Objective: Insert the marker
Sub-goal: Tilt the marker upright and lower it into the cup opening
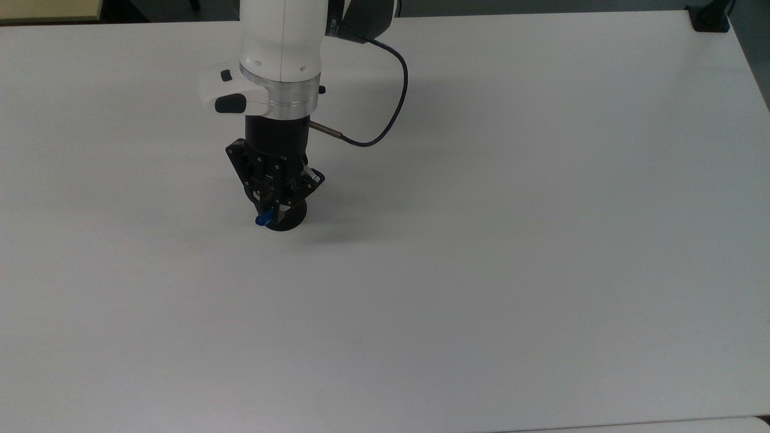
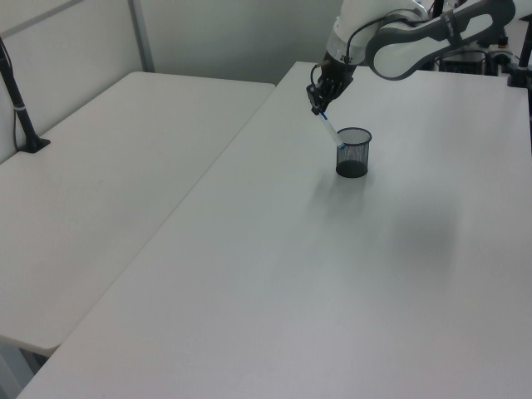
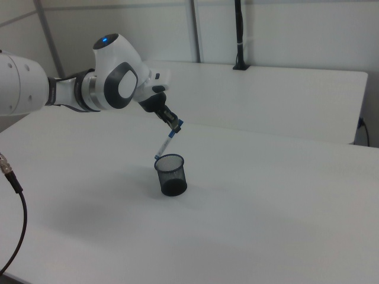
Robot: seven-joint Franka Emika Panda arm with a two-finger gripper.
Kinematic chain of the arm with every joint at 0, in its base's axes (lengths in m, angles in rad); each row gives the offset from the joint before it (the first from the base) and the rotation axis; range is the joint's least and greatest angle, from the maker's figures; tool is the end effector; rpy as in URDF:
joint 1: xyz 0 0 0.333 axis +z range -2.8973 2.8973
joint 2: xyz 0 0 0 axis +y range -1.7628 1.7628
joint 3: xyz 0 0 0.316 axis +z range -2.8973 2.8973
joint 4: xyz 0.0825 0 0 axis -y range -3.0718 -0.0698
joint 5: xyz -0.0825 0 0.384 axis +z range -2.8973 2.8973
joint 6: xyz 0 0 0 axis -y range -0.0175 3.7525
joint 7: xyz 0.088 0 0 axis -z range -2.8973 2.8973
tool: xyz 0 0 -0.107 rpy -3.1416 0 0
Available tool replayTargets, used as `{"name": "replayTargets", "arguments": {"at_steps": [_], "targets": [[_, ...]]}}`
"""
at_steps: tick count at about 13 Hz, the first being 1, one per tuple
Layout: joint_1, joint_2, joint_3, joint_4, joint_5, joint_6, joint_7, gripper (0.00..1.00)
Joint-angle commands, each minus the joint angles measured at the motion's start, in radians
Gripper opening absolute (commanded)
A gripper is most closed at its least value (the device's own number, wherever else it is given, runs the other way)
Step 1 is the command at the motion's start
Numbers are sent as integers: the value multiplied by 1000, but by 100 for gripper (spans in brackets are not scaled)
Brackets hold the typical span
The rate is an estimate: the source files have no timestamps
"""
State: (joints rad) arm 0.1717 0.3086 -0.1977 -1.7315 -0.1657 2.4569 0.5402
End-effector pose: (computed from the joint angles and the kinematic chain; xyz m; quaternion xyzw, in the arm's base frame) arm 0.6775 -0.0043 0.4503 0.9505 -0.2116 0.2245 0.0369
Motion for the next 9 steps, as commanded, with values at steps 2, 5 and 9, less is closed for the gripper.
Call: {"name": "replayTargets", "arguments": {"at_steps": [2, 5, 9], "targets": [[-12, -17, 1, -10, -21, 19, 17, 6], [-37, -32, 1, -8, -12, 19, -8, 6], [-54, -57, 1, -8, -5, 14, -52, 5]]}}
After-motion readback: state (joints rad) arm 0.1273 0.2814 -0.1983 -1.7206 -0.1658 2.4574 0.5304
